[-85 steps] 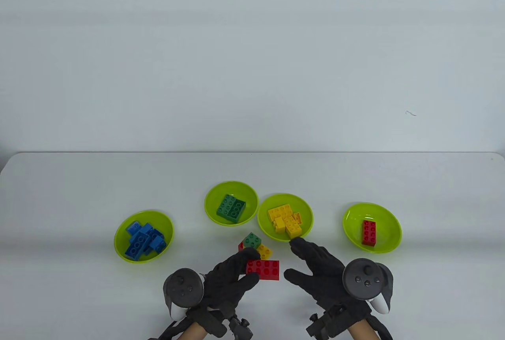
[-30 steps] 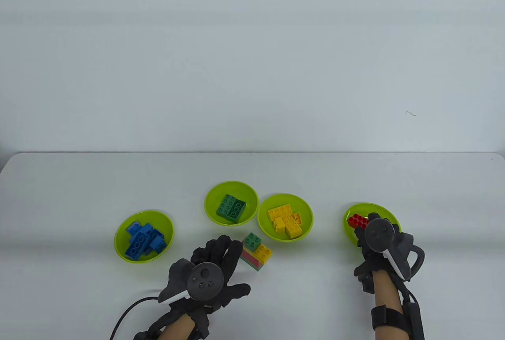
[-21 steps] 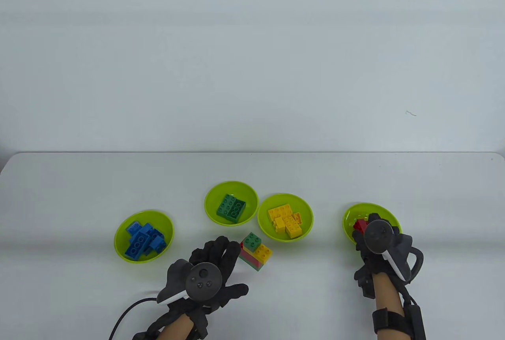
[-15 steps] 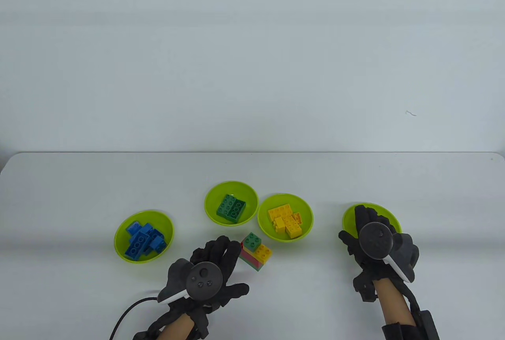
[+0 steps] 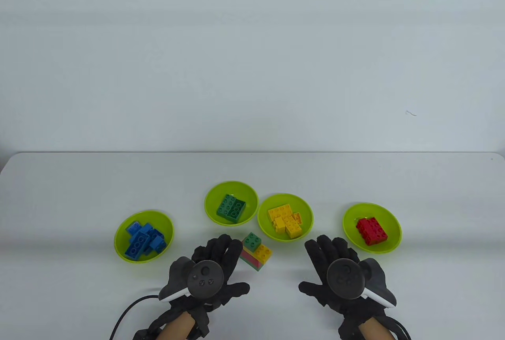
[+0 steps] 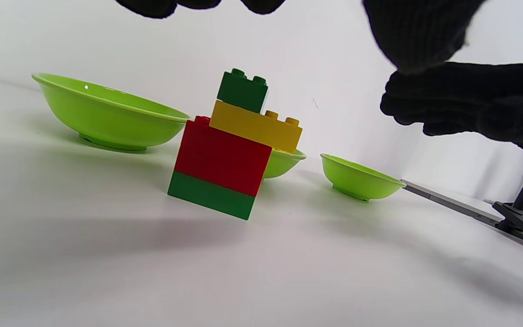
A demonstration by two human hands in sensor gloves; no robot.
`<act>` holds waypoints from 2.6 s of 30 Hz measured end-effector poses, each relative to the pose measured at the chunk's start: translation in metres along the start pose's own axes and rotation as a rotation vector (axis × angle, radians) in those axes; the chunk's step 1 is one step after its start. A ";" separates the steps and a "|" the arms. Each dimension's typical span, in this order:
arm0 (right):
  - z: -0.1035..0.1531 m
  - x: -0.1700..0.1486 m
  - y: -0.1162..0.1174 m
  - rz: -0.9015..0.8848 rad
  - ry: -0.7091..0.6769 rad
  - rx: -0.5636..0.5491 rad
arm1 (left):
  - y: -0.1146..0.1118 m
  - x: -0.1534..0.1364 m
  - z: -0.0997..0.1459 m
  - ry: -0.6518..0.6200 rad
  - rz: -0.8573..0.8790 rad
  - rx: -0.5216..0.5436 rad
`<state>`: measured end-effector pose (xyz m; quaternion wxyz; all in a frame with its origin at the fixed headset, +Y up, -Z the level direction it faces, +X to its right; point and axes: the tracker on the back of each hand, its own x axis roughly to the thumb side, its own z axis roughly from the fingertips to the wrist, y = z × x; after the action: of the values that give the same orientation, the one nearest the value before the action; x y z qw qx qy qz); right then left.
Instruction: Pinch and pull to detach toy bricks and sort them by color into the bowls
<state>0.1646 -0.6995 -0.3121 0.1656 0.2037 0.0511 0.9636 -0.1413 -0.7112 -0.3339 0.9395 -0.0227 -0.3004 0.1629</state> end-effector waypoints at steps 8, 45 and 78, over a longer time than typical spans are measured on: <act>0.006 -0.001 -0.003 -0.021 -0.011 -0.036 | -0.001 0.001 -0.033 -0.002 0.007 -0.057; -0.008 0.015 0.009 -0.378 -0.170 -0.099 | 0.034 0.075 -0.036 -0.288 -0.096 0.102; 0.004 0.016 0.020 -0.760 -0.201 -0.301 | 0.019 0.064 -0.016 -0.258 0.447 0.424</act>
<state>0.1464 -0.7125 -0.2986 0.5414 0.2370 -0.0353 0.8059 -0.0891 -0.6725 -0.3139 0.8185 0.1289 -0.3639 0.4255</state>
